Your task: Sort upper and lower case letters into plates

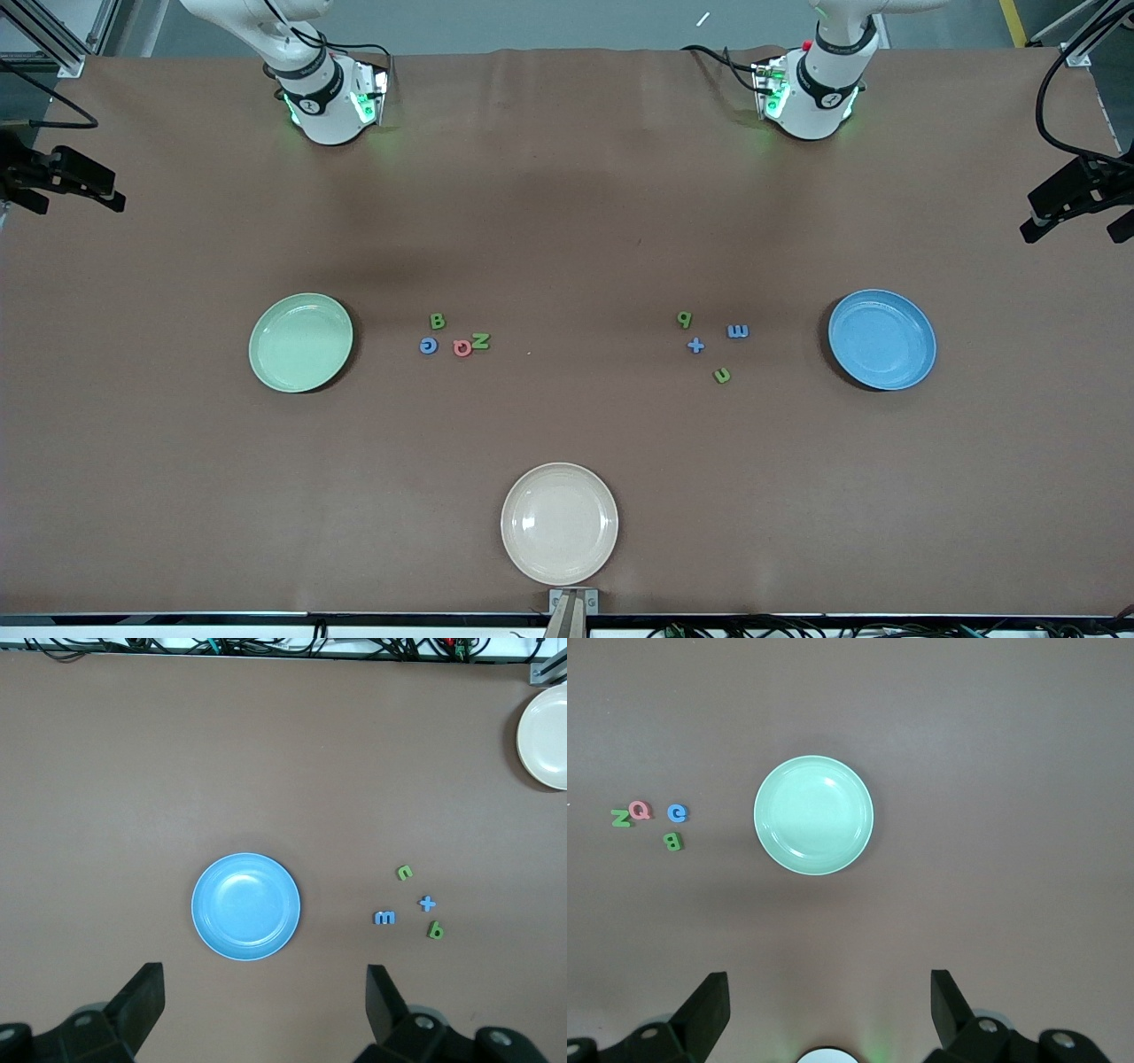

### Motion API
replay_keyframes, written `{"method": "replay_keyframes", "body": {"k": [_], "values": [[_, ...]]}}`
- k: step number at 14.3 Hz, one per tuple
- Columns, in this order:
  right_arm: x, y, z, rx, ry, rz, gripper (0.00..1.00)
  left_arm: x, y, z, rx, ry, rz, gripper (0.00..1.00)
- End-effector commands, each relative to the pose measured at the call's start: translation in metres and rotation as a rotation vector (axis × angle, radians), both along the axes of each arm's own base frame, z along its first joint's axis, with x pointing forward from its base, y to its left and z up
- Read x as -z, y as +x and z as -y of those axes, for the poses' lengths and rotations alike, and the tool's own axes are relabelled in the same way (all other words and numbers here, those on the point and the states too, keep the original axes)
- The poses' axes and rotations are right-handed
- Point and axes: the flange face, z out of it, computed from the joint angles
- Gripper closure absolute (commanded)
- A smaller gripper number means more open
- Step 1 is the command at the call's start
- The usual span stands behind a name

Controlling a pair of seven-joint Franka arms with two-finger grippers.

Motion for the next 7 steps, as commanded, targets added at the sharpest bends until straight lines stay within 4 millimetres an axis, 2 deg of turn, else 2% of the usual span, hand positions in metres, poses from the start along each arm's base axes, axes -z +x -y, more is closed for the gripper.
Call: {"method": "replay_keyframes", "body": {"k": [1,7], "values": [[0.0026,-0.0062,0.0005,0.02,0.018,-0.006,0.0,-0.0023,0.0021,0.0015,0.016,0.009,0.009,0.0],[0.0048,-0.0078,0.0059,0.031,0.039,-0.012,0.0,-0.0005,0.003,0.0011,-0.003,0.002,0.004,0.0]]}}
